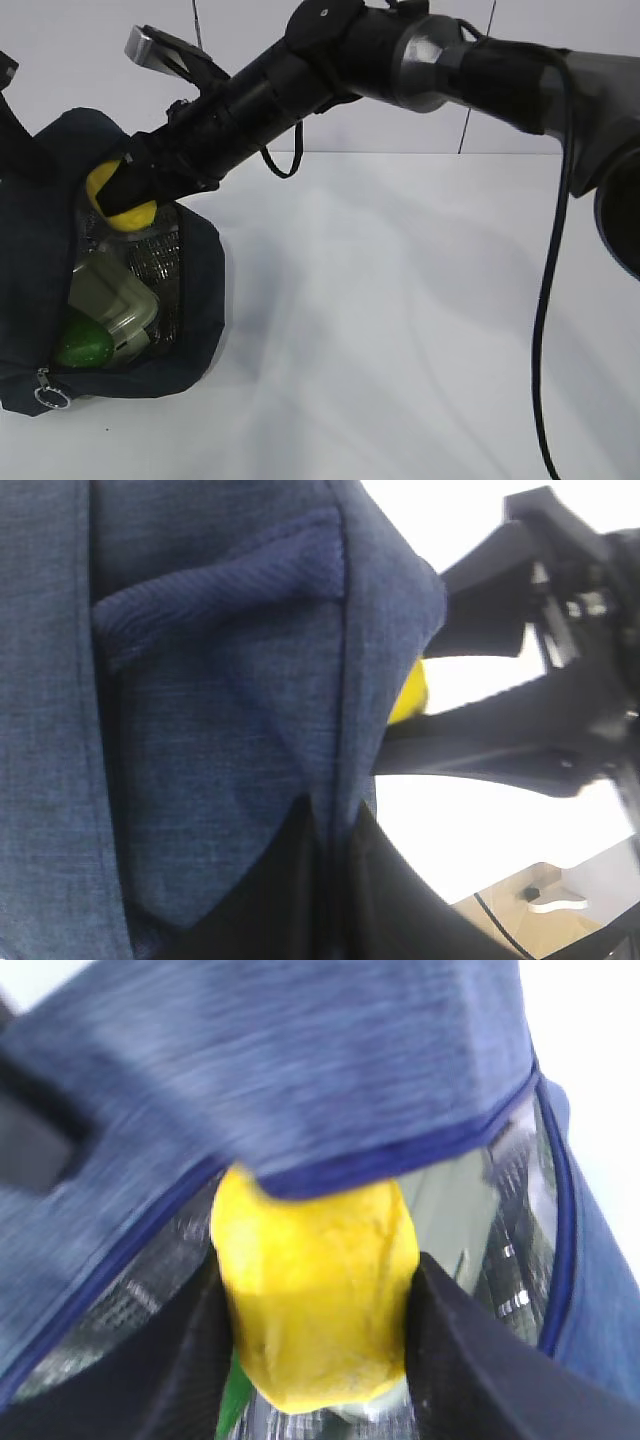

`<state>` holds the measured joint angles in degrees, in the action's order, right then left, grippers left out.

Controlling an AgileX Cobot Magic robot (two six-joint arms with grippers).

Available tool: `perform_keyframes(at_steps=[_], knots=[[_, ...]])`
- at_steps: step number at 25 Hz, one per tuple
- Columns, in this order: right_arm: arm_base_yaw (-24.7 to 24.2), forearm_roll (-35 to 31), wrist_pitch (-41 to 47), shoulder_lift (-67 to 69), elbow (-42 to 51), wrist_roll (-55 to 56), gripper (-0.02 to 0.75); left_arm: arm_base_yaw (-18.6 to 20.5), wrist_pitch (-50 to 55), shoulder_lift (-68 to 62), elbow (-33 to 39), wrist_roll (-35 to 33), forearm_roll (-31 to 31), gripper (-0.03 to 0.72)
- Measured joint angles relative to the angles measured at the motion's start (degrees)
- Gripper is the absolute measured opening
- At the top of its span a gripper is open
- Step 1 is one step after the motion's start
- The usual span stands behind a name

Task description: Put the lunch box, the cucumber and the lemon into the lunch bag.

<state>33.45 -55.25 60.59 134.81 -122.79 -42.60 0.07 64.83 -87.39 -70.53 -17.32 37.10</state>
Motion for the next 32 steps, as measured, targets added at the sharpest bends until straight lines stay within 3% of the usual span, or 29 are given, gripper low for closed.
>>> perform_keyframes(at_steps=[12, 19, 26, 29, 32], knots=[[0.70, -4.02, -4.35, 3.31, 0.00, -18.09, 0.391, 0.00, 0.13, 0.00, 0.00, 0.00, 0.00, 0.007], [0.83, -2.93, -4.71, 3.55, 0.00, -20.81, 0.570, 0.00, 0.13, 0.00, 0.00, 0.00, 0.00, 0.007], [0.91, -1.93, -4.12, 3.92, 0.00, -20.93, 0.582, 0.00, 0.13, 0.00, 0.00, -0.04, 0.00, 0.007], [0.91, 0.50, -1.49, 3.92, -0.52, -20.44, 0.582, 0.00, 0.13, 0.00, 0.00, -0.04, 0.00, 0.007], [0.91, 7.03, 2.27, 3.92, -3.48, -16.81, 0.582, 0.00, 0.13, 0.00, 0.00, -0.04, 0.00, 0.007]])
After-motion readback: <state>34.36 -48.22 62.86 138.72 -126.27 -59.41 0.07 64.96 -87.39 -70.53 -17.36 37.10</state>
